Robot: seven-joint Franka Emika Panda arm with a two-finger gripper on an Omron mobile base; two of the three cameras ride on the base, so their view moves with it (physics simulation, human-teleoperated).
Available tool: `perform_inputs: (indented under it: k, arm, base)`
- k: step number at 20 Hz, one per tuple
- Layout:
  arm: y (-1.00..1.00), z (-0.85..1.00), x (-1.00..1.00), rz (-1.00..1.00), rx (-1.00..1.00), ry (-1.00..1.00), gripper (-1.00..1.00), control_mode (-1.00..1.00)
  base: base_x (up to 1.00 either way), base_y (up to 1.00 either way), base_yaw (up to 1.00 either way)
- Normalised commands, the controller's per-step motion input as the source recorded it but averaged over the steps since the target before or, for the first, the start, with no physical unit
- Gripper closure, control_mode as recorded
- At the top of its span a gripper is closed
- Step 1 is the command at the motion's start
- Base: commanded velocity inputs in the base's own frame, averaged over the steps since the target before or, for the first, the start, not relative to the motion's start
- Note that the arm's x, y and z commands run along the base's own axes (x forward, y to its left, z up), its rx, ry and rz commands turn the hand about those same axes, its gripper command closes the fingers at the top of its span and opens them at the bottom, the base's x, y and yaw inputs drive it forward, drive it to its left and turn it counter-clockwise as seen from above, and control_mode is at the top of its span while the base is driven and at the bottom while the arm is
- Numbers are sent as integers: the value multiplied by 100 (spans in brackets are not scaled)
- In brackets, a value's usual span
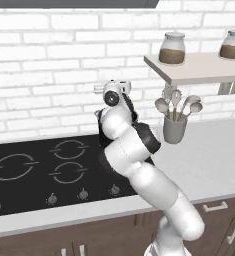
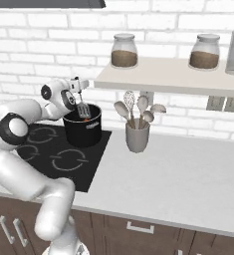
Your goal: Put the carrot and potato in the pot. Retrieve the spatula and lightly stir the vegetables in the pot.
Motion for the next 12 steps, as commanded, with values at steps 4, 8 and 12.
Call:
perform_inputs:
  k: [4, 8, 12]
  arm:
    - [11, -37, 65, 4, 0, 13, 100, -100]
    - [3, -51, 19, 5, 0, 14, 100, -100]
    - [0, -57, 5, 5, 0, 11, 100, -100]
  base:
    - [0, 0, 0]
    - [0, 0, 0]
    - [0, 0, 0]
